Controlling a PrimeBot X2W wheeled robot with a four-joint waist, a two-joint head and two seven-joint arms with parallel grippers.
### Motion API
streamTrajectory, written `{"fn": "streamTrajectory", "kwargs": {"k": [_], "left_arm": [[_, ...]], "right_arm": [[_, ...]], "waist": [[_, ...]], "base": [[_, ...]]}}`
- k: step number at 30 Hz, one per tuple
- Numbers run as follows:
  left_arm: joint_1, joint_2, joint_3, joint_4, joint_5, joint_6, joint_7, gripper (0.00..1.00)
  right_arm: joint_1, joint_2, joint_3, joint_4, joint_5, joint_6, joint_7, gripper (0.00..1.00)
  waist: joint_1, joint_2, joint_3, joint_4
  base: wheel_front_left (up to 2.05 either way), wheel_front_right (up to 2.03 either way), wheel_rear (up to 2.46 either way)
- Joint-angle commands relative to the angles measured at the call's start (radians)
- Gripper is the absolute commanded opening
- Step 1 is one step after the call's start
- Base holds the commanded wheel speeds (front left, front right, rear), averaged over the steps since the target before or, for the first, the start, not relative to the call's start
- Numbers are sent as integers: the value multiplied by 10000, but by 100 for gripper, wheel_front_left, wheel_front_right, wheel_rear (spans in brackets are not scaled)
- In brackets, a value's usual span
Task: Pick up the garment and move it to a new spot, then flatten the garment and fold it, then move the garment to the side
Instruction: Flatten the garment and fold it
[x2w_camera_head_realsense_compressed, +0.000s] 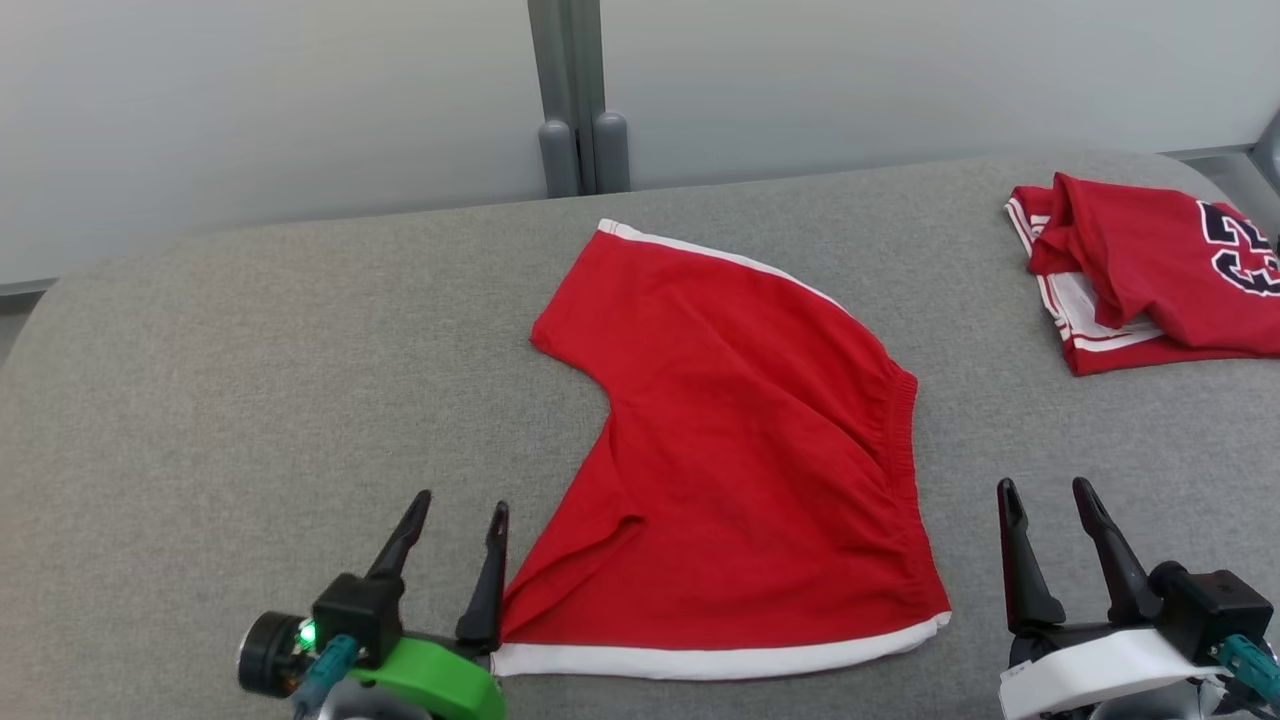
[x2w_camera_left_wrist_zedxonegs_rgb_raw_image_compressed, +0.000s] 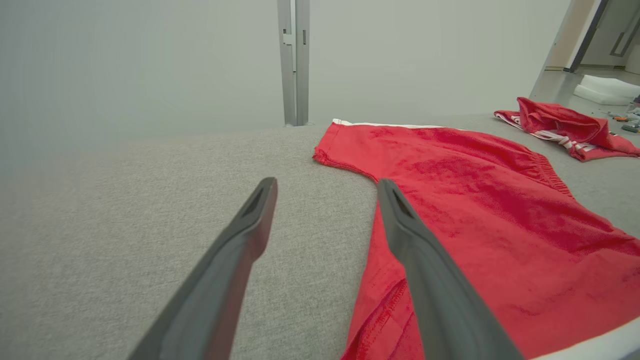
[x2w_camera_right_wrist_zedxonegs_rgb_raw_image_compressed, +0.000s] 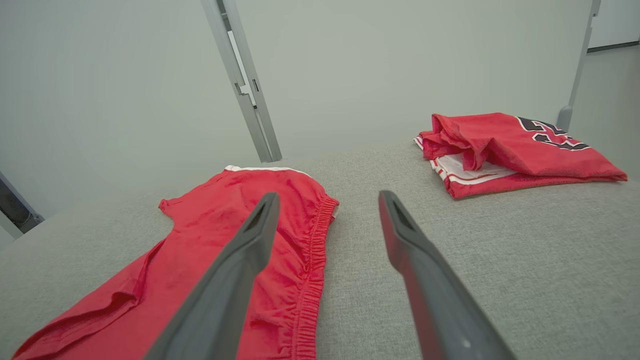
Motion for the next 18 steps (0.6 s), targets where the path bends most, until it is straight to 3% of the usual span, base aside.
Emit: {"fn": "streamTrajectory", "kwargs": {"k": [1,10,18], "left_arm": [[-484,-4,-310,345,125,-83,-27,100],[-2522,-39,-1934,2717,394,-239,-28,100],[-3357,58,-2656,4122,97,-250,-28,100]], "right_arm": [[-197,7,92,-11,-60,-16,-24,100],[-702,-10,367,96,20,-15,-24,100],[-981,55,355,57,71,-16,-25,100]], "waist": [[0,0,250,-191],[0,0,1009,-950],[0,0,1474,-1373]], "base": [[0,0,0],[0,0,0],[0,0,0]]}}
